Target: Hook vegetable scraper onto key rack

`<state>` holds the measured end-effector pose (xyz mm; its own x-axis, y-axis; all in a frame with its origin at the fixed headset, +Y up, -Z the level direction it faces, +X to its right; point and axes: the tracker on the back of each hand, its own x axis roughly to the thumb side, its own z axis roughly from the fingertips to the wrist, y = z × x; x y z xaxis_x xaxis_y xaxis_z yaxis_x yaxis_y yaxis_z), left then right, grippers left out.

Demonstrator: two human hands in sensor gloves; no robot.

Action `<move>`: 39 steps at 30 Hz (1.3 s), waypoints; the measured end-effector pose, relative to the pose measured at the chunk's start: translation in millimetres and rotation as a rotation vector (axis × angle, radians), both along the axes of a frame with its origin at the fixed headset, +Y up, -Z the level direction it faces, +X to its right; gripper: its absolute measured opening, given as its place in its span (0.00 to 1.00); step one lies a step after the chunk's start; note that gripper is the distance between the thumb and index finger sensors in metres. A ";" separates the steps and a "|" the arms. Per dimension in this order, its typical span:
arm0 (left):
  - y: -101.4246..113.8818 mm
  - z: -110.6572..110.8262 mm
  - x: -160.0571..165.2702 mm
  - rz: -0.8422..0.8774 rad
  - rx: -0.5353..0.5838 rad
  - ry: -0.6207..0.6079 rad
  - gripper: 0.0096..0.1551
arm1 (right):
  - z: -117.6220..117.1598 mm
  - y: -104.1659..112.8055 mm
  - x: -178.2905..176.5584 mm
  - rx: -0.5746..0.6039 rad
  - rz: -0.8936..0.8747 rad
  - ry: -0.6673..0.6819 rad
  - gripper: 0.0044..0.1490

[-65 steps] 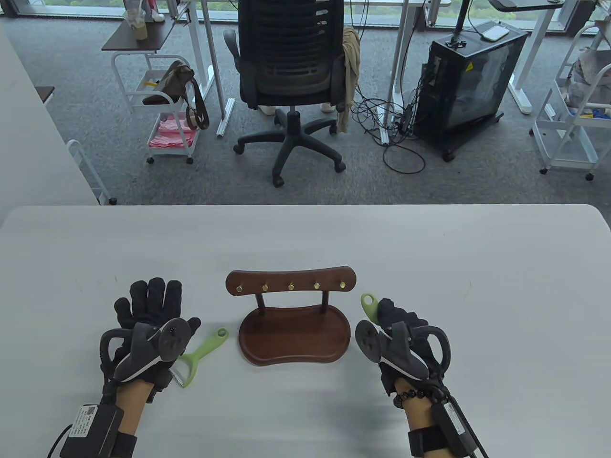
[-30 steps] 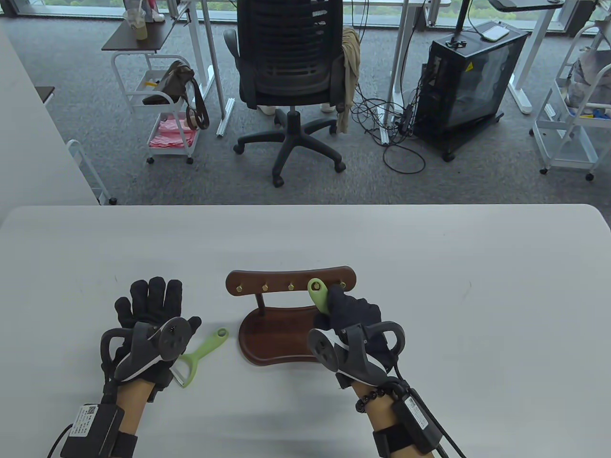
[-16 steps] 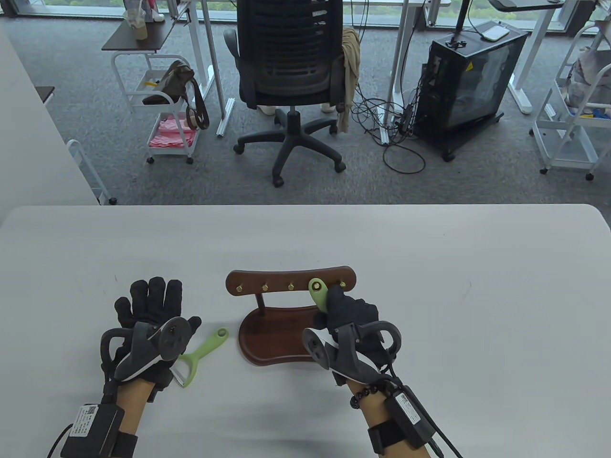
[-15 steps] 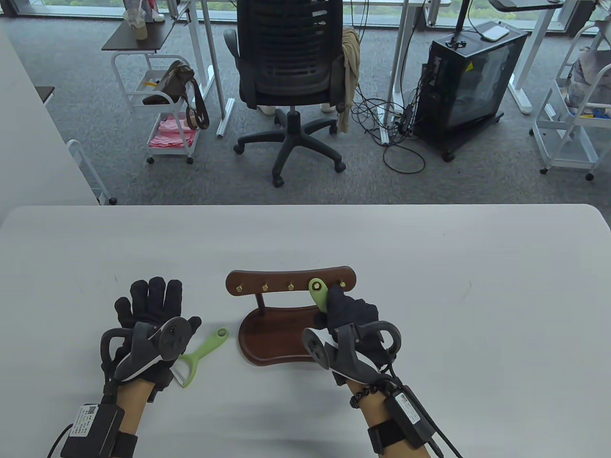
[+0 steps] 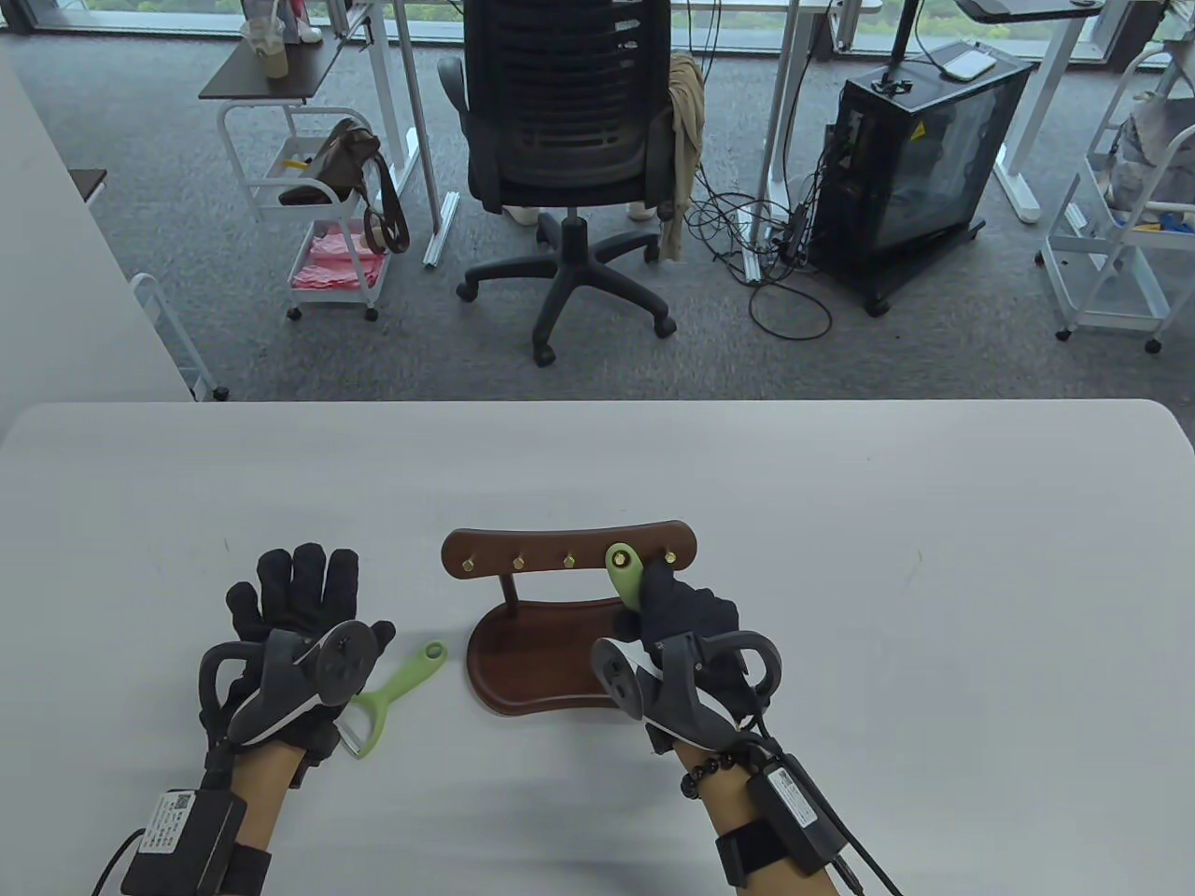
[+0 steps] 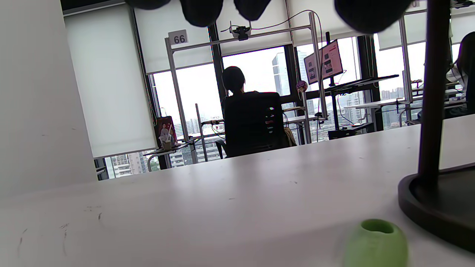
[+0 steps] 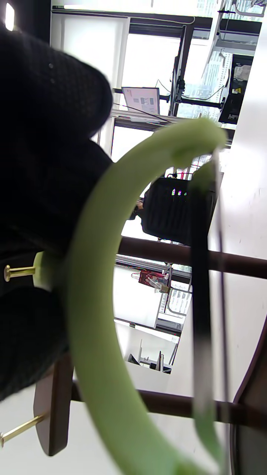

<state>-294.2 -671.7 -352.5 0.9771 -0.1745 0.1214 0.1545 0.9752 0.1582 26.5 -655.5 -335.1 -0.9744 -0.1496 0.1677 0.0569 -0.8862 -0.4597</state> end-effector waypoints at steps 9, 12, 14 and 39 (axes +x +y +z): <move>0.2 0.1 0.1 0.002 -0.002 0.000 0.49 | 5.2 5.6 5.6 0.003 0.005 -0.004 0.40; 0.0 0.0 0.0 0.000 -0.004 0.004 0.49 | 8.0 11.1 14.7 0.010 -0.006 -0.018 0.39; -0.2 0.1 0.3 -0.002 -0.009 0.005 0.50 | 8.2 14.5 23.3 0.008 -0.027 -0.035 0.40; -13.4 -2.4 9.6 -0.019 -0.114 -0.003 0.50 | -8.3 -30.0 116.2 -0.462 -0.020 -0.112 0.54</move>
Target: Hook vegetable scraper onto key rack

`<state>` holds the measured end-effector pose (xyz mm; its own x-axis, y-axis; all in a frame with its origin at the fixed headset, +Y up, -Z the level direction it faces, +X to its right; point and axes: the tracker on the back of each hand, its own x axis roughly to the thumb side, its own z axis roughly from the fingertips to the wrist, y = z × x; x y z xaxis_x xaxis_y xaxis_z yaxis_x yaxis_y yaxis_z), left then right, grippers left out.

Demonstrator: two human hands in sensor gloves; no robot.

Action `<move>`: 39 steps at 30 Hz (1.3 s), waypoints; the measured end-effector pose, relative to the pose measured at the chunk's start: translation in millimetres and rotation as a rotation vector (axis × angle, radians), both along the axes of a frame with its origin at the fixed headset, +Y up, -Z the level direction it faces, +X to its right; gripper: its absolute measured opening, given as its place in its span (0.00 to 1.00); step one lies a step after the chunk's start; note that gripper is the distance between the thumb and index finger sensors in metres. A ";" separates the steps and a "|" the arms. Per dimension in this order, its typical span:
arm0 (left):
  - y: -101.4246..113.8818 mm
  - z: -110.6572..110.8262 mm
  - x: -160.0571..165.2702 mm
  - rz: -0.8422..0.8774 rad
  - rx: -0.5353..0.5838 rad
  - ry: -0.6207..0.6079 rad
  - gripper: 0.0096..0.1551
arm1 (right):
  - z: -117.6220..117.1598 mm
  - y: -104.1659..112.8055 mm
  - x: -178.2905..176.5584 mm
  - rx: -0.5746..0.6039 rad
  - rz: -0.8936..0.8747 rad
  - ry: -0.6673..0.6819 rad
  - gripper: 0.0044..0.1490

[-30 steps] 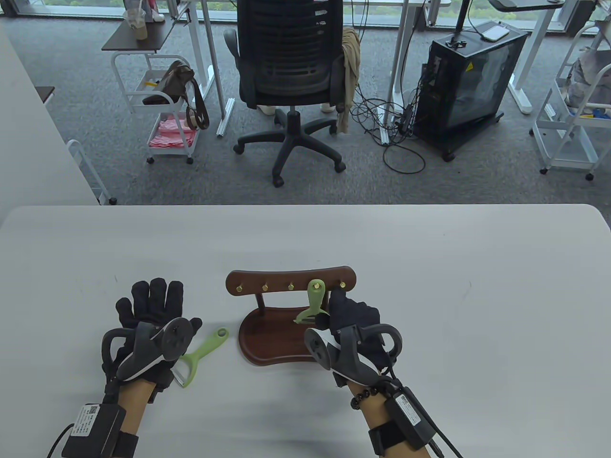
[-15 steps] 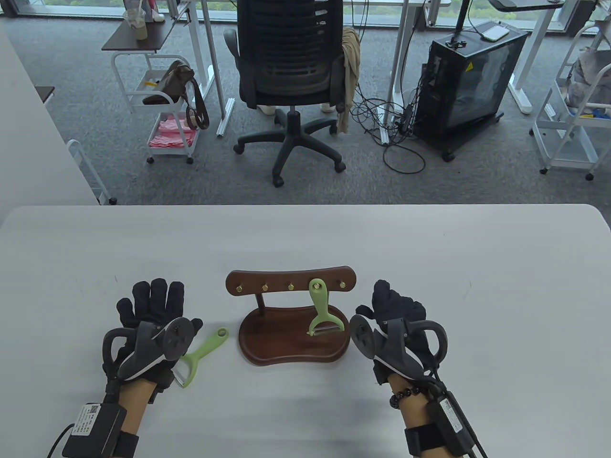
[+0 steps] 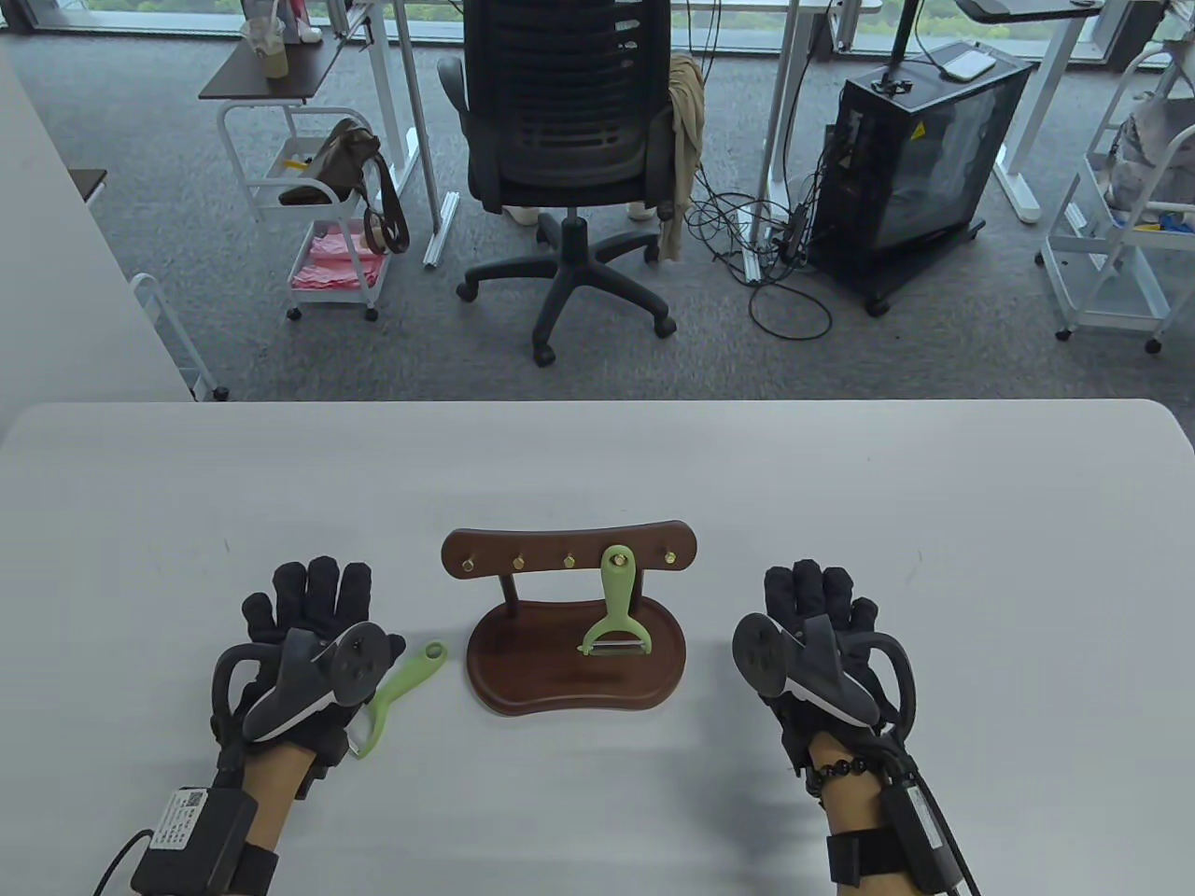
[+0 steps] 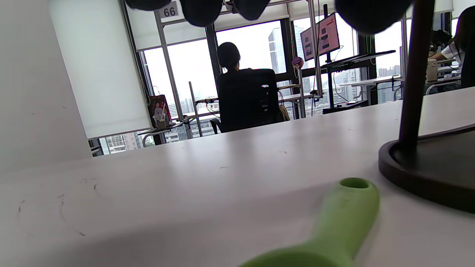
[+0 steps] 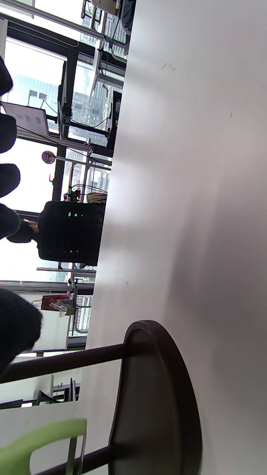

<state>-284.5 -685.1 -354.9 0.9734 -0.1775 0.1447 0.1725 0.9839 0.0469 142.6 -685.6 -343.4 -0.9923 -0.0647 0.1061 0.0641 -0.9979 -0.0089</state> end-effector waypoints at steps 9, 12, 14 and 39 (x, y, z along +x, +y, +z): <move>-22.0 -5.4 11.6 -0.049 -0.117 -0.012 0.48 | -0.1 -2.8 0.2 -0.007 -0.007 0.004 0.54; -29.7 -7.2 16.2 -0.088 -0.154 -0.018 0.48 | 0.0 -2.9 -0.1 -0.009 -0.007 0.005 0.54; -34.5 -8.5 19.0 -0.110 -0.177 -0.021 0.47 | 0.2 -3.2 -0.4 -0.012 -0.007 0.007 0.54; -74.2 -20.4 24.1 -0.228 -0.278 0.014 0.33 | 1.5 -6.5 -6.8 -0.038 0.006 0.027 0.53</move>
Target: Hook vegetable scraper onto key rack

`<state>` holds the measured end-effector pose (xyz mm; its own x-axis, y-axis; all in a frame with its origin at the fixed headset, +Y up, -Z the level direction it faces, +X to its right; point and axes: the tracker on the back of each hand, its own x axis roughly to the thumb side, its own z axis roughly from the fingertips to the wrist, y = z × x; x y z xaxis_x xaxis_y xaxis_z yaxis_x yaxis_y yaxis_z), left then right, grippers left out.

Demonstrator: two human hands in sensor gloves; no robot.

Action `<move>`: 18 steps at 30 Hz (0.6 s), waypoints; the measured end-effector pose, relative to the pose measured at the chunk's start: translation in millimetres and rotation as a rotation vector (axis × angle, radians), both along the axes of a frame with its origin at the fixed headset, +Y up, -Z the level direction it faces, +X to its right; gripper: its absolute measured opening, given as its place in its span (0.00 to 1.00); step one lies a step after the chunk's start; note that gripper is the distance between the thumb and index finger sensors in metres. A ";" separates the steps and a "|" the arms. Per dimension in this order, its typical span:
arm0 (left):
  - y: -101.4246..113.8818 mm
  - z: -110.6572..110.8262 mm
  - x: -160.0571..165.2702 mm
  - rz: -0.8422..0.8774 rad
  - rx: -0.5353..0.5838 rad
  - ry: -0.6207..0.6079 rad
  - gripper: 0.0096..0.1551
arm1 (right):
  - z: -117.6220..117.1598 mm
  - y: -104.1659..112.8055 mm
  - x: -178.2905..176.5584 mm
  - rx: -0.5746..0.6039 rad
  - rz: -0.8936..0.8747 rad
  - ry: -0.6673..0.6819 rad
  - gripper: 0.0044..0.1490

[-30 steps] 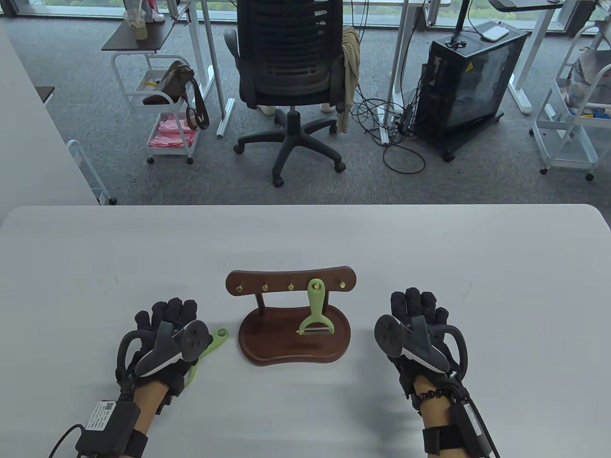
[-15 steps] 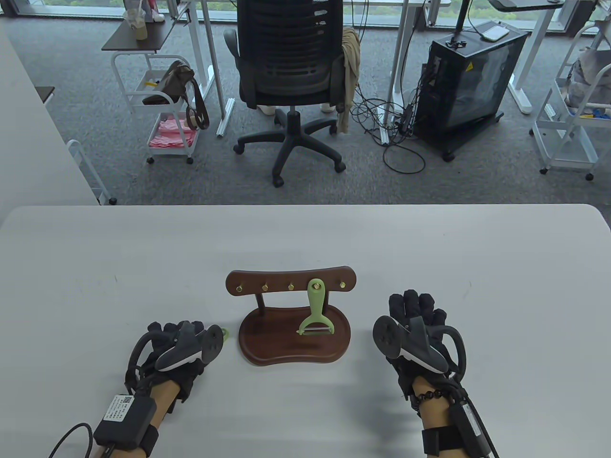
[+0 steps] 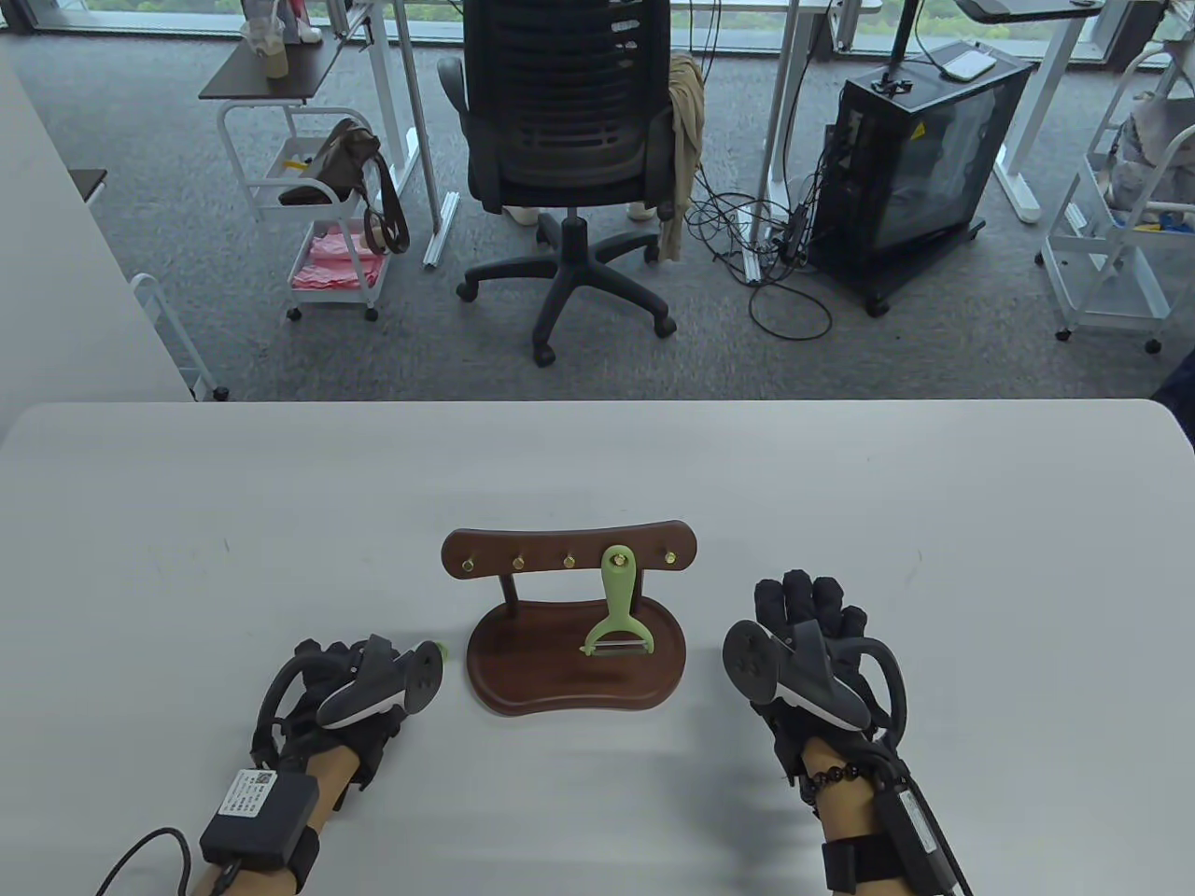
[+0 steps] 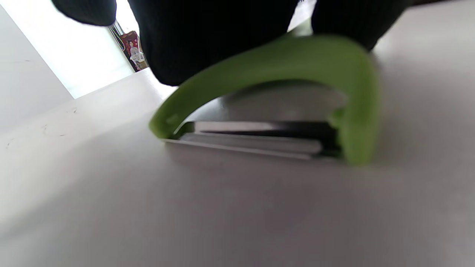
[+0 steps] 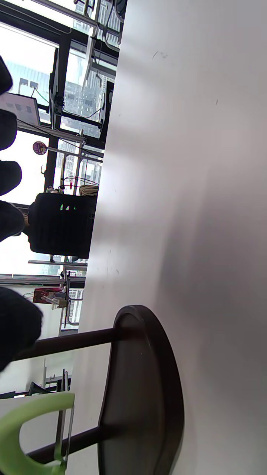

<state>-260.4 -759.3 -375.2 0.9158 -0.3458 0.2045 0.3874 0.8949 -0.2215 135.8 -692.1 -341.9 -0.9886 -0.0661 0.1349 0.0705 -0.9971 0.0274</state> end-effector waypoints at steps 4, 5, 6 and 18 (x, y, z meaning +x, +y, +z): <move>-0.3 0.6 2.3 -0.012 0.014 -0.010 0.31 | 0.3 -0.4 -0.9 -0.005 0.002 0.001 0.53; -0.1 0.4 2.4 -0.010 0.013 -0.008 0.31 | 0.4 -0.5 -1.0 -0.007 0.003 0.001 0.53; -0.6 0.4 2.1 -0.006 0.014 -0.005 0.31 | 0.4 -0.7 -1.1 -0.009 0.002 0.000 0.53; -1.1 0.0 3.4 -0.011 0.007 -0.007 0.31 | 0.8 -1.9 -1.7 -0.024 -0.001 -0.003 0.53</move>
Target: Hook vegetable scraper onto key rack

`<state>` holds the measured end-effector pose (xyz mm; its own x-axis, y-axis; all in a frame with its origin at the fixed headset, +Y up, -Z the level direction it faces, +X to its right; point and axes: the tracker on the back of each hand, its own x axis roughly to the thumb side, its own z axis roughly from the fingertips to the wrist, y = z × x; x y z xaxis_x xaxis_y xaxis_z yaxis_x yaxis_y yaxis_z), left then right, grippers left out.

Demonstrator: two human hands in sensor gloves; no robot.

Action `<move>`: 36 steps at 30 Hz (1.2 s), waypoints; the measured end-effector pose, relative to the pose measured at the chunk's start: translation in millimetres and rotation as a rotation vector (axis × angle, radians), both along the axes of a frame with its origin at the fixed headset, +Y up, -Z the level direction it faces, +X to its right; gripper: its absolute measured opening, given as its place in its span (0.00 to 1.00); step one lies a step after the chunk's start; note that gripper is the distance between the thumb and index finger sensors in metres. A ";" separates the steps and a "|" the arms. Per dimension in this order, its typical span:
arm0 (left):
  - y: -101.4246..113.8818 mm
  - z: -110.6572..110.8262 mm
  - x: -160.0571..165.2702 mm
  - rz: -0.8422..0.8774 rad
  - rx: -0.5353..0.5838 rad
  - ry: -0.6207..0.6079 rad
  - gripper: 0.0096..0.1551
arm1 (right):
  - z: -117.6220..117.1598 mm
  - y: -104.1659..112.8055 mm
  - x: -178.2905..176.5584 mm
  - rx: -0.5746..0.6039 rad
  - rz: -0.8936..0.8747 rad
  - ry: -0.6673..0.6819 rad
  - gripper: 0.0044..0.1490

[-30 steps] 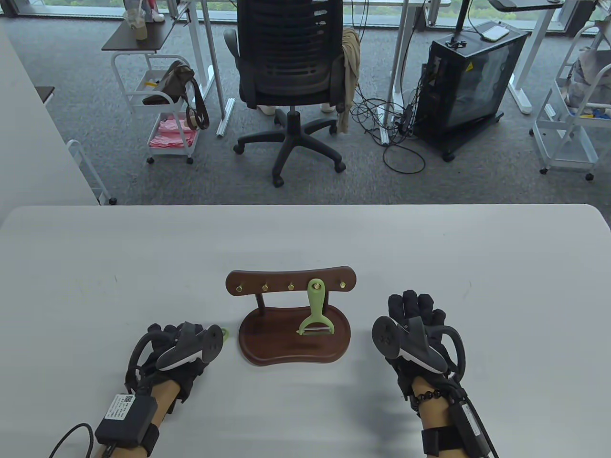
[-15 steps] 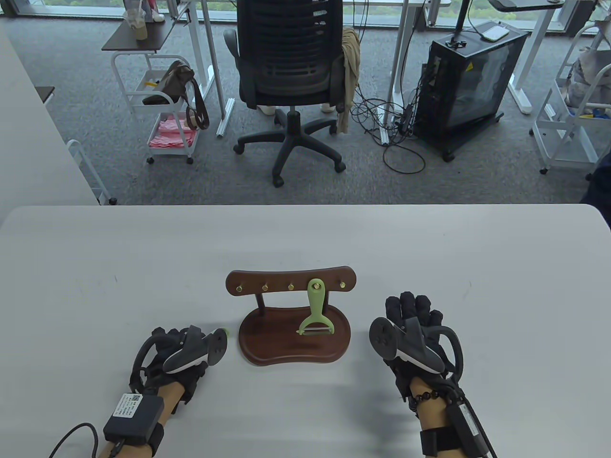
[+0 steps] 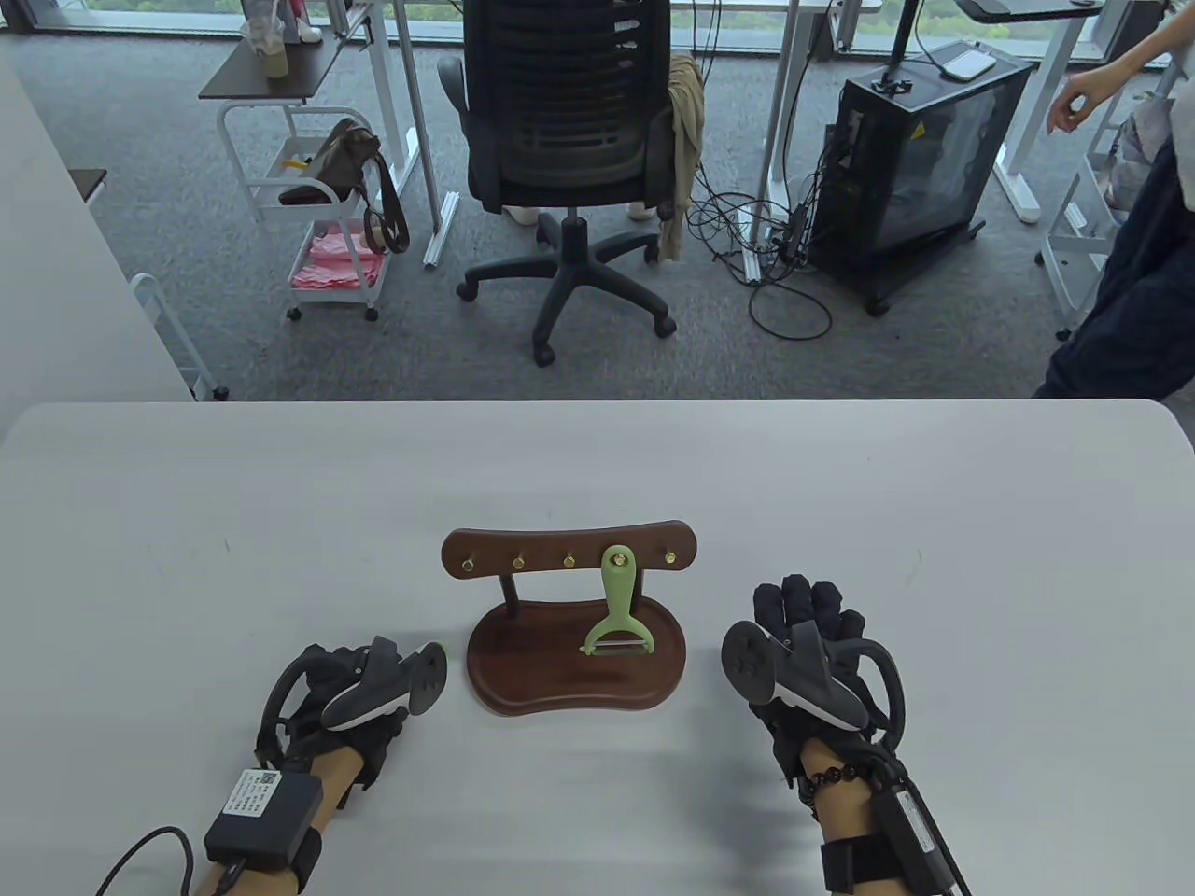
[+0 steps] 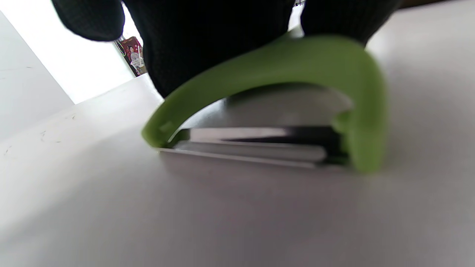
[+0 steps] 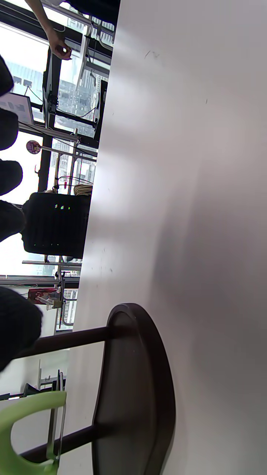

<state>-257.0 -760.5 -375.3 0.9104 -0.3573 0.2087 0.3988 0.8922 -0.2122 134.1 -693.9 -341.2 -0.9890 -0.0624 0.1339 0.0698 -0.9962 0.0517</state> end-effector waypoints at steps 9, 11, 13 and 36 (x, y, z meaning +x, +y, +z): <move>2.2 -0.2 -0.8 0.016 -0.009 0.009 0.33 | -0.4 -0.3 0.2 -0.002 -0.003 0.000 0.53; 6.2 -0.3 -1.9 0.039 0.003 0.016 0.33 | -0.4 -0.3 0.2 -0.002 -0.003 -0.001 0.53; 12.9 -0.1 -4.2 0.073 0.020 0.027 0.34 | -0.3 -0.4 0.3 -0.001 -0.003 -0.001 0.53; 121.3 55.4 0.2 0.561 0.583 -0.086 0.35 | -1.8 -0.9 1.1 0.006 -0.015 0.002 0.53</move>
<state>-256.8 -639.1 -319.9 0.9755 0.0744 0.2072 -0.1466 0.9216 0.3594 135.2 -694.9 -343.0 -0.9896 -0.0487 0.1354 0.0553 -0.9974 0.0454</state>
